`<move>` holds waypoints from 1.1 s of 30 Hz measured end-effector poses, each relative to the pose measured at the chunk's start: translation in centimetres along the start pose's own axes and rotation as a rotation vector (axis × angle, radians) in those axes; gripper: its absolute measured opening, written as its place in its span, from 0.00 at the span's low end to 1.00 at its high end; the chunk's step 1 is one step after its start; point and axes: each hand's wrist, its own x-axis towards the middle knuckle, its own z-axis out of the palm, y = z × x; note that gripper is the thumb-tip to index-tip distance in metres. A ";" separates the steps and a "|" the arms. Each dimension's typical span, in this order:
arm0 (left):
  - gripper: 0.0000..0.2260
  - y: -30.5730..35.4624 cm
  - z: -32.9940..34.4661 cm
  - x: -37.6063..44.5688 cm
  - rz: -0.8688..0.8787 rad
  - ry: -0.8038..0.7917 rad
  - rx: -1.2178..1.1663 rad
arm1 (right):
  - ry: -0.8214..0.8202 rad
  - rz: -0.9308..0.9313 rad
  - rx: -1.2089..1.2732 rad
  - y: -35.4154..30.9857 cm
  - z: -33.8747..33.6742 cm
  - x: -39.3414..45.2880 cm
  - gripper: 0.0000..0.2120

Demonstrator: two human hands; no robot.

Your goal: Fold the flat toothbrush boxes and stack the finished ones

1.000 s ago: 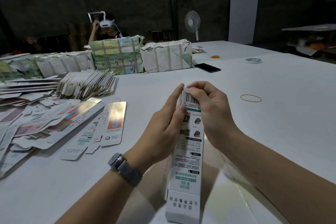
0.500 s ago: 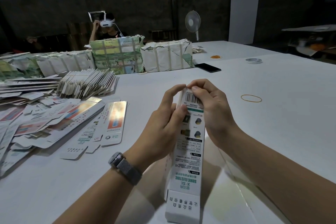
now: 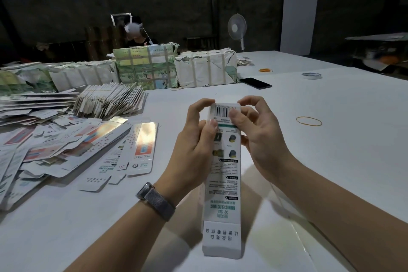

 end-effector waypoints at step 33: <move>0.10 0.0 -1.7 0.9 -0.058 0.130 -0.136 | -0.208 -0.036 -0.579 0.3 0.4 -0.5 0.40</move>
